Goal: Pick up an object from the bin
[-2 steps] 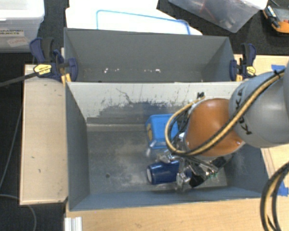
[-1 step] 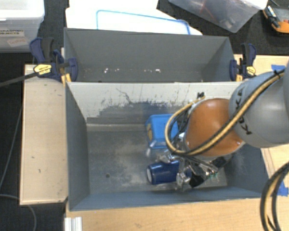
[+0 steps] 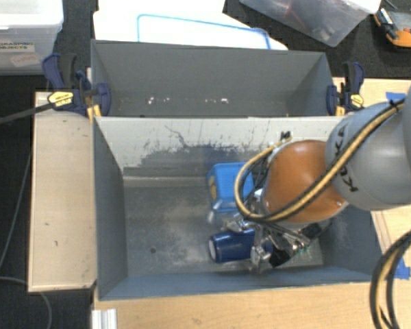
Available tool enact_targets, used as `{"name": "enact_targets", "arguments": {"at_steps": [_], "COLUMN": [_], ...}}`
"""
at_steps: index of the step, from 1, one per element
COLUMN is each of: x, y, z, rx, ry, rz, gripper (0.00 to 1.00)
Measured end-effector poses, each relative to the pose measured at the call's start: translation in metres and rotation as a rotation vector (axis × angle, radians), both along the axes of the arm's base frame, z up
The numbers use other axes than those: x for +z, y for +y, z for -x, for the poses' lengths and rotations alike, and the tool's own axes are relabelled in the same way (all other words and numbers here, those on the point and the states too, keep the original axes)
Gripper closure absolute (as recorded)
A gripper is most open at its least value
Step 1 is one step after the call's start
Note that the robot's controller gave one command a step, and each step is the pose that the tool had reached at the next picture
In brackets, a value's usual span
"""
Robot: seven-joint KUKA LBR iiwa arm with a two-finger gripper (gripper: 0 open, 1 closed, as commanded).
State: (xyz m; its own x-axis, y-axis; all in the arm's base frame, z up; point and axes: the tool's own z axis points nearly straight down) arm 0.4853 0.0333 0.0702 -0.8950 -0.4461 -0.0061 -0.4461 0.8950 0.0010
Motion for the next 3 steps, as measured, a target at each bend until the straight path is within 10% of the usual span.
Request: {"name": "enact_targets", "arguments": {"at_steps": [3], "x": [0.015], "y": [0.002], "z": [-0.002], "rx": [-0.004], "ry": [0.011], "rz": [0.001], "gripper": [1.00]}}
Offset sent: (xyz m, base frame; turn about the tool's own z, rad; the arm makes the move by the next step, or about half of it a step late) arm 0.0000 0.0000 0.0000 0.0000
